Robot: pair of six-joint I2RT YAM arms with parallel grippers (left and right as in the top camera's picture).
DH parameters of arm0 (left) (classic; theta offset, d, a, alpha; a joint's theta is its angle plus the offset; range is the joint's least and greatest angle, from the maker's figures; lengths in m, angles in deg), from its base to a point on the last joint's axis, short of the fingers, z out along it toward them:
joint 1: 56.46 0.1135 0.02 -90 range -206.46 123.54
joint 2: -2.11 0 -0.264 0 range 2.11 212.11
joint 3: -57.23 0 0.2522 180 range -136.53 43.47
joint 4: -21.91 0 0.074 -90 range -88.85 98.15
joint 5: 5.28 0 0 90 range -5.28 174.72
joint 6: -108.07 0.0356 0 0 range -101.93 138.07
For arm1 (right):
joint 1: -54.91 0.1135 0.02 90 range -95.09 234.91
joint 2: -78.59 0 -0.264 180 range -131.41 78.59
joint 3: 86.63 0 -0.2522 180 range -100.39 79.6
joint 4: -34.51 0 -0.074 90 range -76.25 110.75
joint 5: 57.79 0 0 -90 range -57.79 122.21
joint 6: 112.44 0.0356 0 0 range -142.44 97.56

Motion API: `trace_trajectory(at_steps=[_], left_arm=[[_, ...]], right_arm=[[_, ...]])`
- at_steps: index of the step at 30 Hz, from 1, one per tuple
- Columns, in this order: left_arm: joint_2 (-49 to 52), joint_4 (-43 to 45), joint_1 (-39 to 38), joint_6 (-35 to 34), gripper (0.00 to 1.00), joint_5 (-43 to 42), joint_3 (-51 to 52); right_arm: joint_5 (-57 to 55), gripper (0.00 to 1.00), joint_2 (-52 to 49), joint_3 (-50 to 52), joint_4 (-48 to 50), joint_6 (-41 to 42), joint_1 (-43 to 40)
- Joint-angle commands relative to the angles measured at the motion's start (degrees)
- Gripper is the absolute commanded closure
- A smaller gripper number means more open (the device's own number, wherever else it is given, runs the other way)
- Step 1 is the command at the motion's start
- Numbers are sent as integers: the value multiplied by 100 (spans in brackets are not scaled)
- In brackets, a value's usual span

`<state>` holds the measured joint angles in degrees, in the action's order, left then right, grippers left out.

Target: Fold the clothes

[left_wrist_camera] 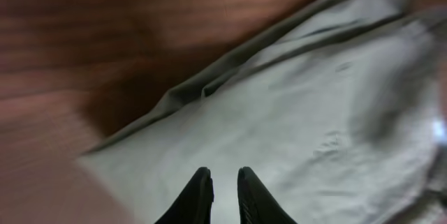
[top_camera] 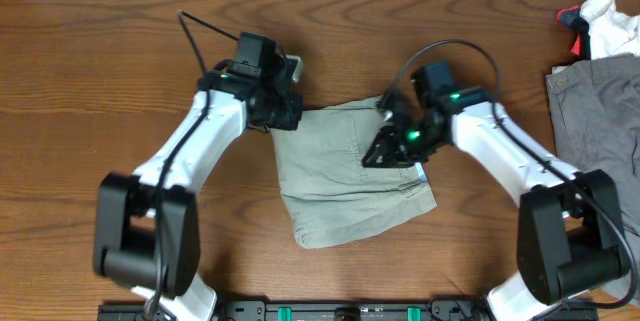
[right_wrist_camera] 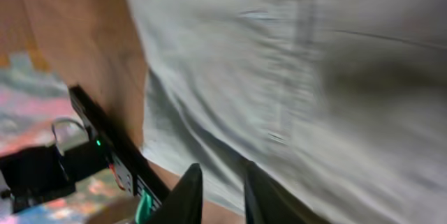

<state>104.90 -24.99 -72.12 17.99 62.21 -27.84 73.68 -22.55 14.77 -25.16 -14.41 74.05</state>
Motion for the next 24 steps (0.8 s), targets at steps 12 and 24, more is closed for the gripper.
trace_trajectory(at_steps=[12,24], left_arm=[[1121,-409,11,452,89,730,-2],[1067,-1316,553,-133,94,946,-2]], right_arm=[[-1893,83,-573,1235,501,105,330],[-2922,87,-557,769,212,1027,-1117]])
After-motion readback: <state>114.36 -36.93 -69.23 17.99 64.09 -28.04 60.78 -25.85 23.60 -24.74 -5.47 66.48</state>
